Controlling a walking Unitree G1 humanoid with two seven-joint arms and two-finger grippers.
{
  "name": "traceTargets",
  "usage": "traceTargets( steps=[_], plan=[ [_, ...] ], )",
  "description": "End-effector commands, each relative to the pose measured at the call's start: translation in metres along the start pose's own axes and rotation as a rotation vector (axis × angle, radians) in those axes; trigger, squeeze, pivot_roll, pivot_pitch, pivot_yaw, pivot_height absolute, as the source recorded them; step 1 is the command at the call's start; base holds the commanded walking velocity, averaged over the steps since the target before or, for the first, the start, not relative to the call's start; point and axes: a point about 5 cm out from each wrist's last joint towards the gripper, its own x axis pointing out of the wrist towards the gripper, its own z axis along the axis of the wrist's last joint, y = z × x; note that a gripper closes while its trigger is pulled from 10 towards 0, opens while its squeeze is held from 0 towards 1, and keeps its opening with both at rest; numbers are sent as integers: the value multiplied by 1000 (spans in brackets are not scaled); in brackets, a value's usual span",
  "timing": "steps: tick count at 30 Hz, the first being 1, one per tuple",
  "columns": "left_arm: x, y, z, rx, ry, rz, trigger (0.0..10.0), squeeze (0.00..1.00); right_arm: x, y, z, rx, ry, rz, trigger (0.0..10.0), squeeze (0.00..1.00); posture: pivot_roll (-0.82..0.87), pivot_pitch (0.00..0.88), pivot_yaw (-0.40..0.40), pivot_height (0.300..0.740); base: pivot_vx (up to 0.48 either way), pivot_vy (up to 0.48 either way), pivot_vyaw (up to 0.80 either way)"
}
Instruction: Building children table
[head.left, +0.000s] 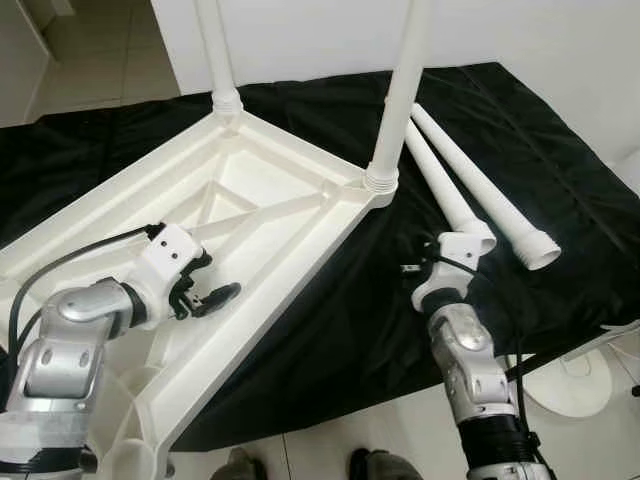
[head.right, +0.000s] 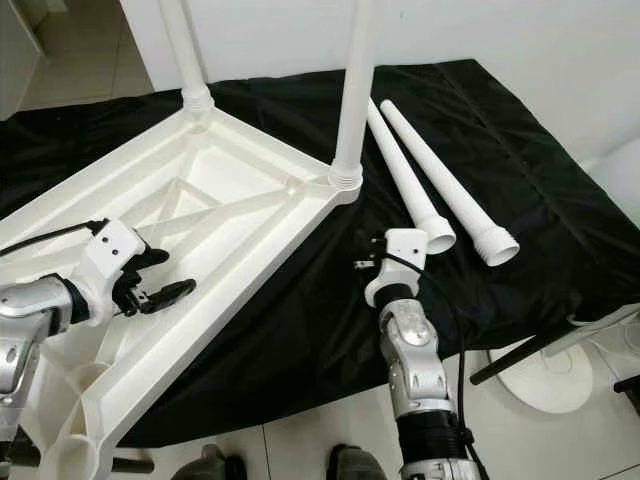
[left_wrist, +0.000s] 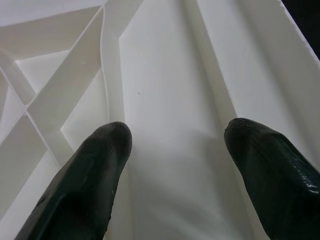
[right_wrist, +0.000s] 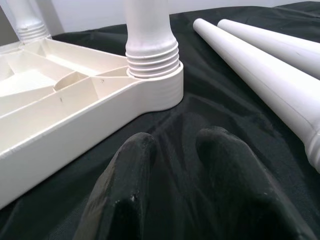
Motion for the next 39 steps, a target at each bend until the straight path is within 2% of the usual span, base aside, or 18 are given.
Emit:
traceTargets(
  steps=[1,5,9,15,16,22,27,34,39],
  plan=[
    [1,-19,-7,-21,32,-180,10000,0,-1,1,-5,-5,21,11,10000,0,-58,92,26,740,0,0,0],
    [3,-26,-11,-43,44,-211,10000,0,-1,2,-6,-6,22,13,10000,0,-62,90,29,740,0,0,0],
    [4,-26,-12,-63,47,-196,10000,0,-2,3,-6,-4,22,12,10000,0,-62,88,30,740,0,0,0],
    [1,-19,-3,-97,-6,-161,10000,0,-3,3,-7,-3,26,15,10000,0,-63,83,33,740,0,0,0],
    [0,-16,2,-121,-39,-152,10000,0,-3,3,-8,-4,27,16,10000,0,-62,82,34,740,0,0,0],
    [-3,-16,10,-150,-93,-170,10000,0,-2,4,-8,-4,27,18,10000,0,-62,82,34,740,0,0,0],
    [-4,-19,8,-129,-67,-186,10000,0,-3,6,-10,-2,30,23,10000,0,-57,76,37,740,0,0,0],
    [-6,-28,-3,-93,31,-230,10000,0,-3,6,-10,-4,32,27,10000,0,-55,76,36,740,0,0,0],
    [-4,-30,-12,-86,95,-215,10000,0,-3,6,-10,-4,31,29,10000,0,-54,75,35,740,0,0,0]
  ],
)
